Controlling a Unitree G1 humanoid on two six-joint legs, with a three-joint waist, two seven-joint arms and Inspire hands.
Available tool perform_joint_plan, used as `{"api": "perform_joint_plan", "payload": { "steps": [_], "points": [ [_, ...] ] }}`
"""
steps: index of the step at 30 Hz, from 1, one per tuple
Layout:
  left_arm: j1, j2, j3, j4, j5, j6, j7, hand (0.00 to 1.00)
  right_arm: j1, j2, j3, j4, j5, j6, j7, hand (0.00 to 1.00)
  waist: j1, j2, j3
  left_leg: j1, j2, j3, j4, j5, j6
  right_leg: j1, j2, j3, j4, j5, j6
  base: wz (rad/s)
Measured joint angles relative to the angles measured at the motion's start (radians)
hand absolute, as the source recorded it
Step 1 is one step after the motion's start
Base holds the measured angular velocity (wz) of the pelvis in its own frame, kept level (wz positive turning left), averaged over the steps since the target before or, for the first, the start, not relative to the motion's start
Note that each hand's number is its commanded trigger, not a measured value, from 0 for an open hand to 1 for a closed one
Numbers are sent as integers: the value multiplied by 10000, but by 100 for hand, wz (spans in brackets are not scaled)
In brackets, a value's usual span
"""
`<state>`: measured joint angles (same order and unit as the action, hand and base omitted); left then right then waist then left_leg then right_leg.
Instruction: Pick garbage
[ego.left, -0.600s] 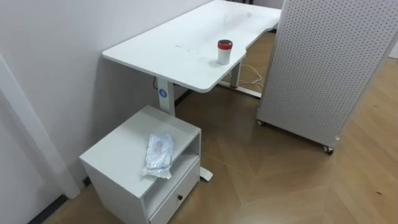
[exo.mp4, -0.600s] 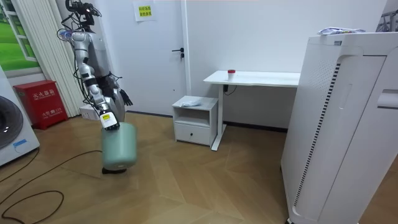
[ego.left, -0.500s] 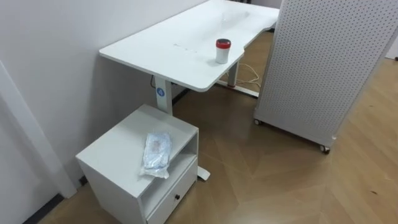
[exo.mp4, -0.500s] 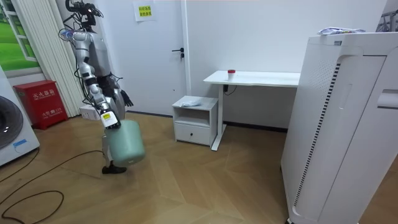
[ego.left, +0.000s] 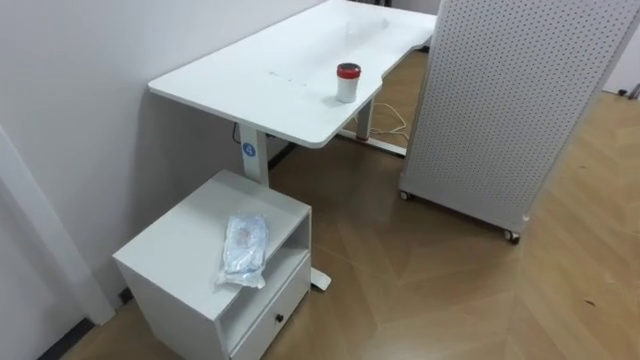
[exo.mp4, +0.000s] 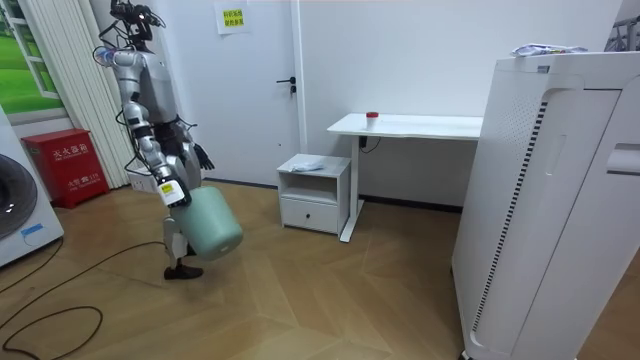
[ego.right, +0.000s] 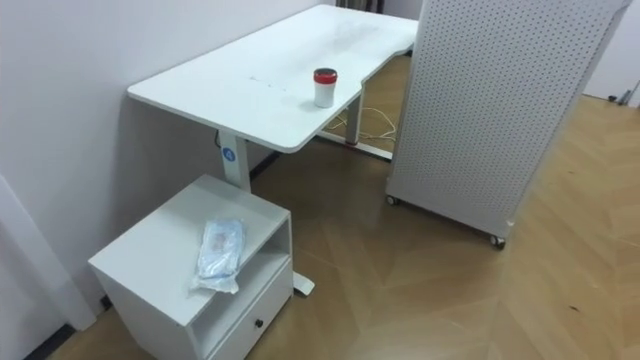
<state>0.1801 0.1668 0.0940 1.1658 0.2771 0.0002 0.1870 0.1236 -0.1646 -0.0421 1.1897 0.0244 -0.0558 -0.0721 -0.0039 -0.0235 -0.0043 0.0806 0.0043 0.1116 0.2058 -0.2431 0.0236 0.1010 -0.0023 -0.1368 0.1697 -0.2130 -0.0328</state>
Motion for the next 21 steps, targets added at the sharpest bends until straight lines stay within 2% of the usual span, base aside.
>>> {"api": "perform_joint_plan", "payload": {
  "steps": [3,12,17,21],
  "points": [
    [113,1,6,-1,205,6,39,0,73,-14,1,46,161,0,-31,100,-47,28,-12,-2,-4,-6,4,0,0,18,4,-6,5,1,-1,0],
    [441,-3,10,-32,465,85,48,0,150,-22,3,44,491,3,-32,100,-147,56,28,-128,-18,-80,146,-1,0,29,26,-26,7,1,-1,2],
    [390,-1,10,-71,455,100,46,0,139,-33,-1,-79,484,3,-39,100,-178,98,34,-343,-3,-175,301,-4,1,-129,27,-35,14,4,-10,4],
    [302,-2,33,-27,488,249,42,0,133,-61,-8,-8,498,24,-33,100,-175,127,67,-396,48,-140,374,-5,0,-166,24,-61,52,-6,-41,1]
  ]
}}
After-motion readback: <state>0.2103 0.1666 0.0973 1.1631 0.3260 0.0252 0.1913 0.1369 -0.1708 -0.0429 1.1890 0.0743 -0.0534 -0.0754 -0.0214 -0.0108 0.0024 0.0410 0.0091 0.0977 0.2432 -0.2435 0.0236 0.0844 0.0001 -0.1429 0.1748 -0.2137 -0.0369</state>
